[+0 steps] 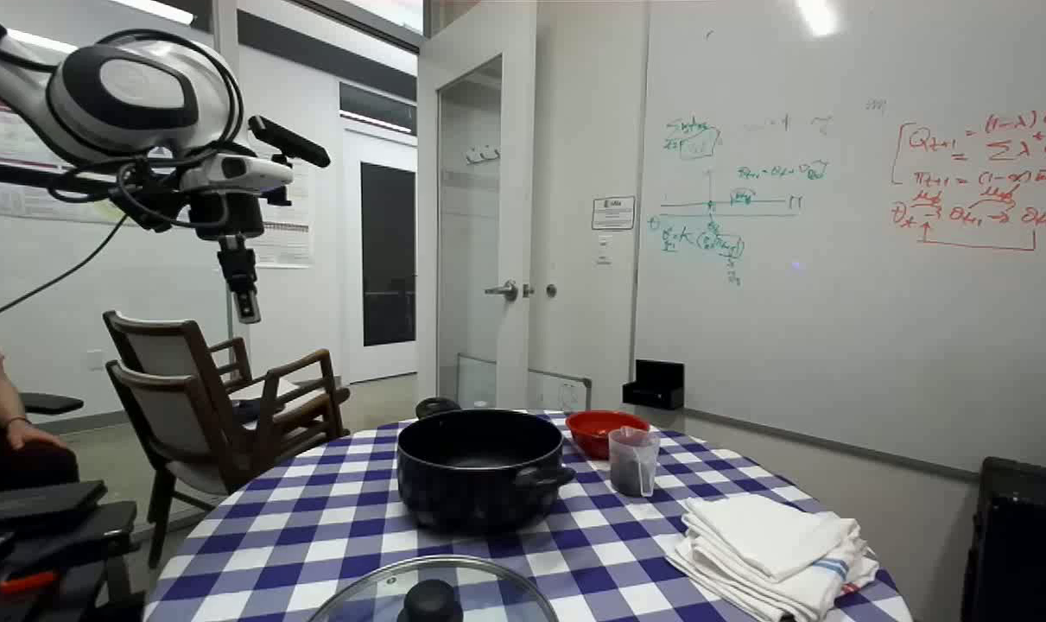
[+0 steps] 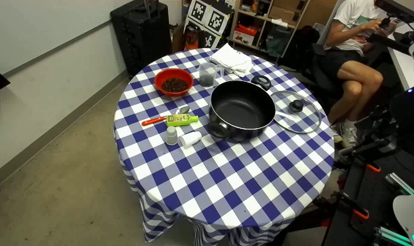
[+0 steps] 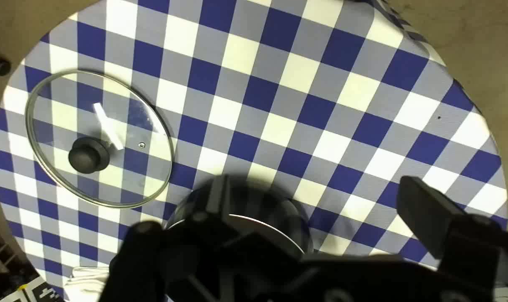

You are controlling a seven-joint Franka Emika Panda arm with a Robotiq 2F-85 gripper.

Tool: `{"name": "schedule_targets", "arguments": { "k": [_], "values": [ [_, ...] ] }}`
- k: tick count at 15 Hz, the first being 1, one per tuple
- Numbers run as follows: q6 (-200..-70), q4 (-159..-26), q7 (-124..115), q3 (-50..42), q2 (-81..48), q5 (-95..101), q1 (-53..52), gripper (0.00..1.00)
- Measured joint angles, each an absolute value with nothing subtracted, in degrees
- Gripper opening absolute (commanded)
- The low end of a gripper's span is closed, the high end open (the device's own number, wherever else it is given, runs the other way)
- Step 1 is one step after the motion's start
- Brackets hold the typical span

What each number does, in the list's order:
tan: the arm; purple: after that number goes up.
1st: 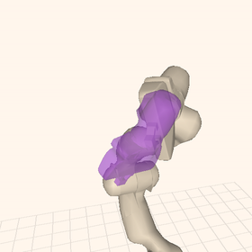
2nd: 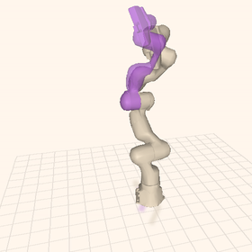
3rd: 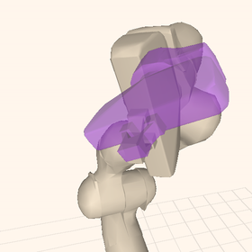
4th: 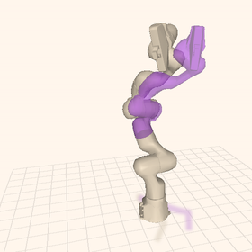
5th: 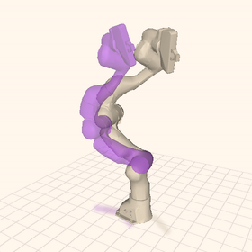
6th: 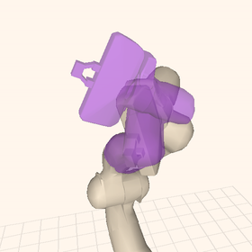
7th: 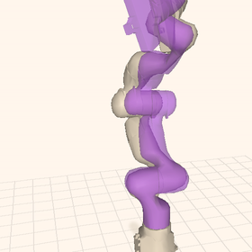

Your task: Put the lid on the pot

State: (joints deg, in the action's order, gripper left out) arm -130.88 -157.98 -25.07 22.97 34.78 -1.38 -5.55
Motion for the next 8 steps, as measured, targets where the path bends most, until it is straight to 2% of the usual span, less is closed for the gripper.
{"name": "schedule_targets", "arguments": {
  "k": [4, 8],
  "values": [
    [-130.86, -158.05, -25.08, 22.05, 34.43, -1.07, -5.13, 1.00],
    [-131.14, -158.30, -25.08, 18.23, 31.41, 1.81, -0.10, 1.00]
  ]
}}
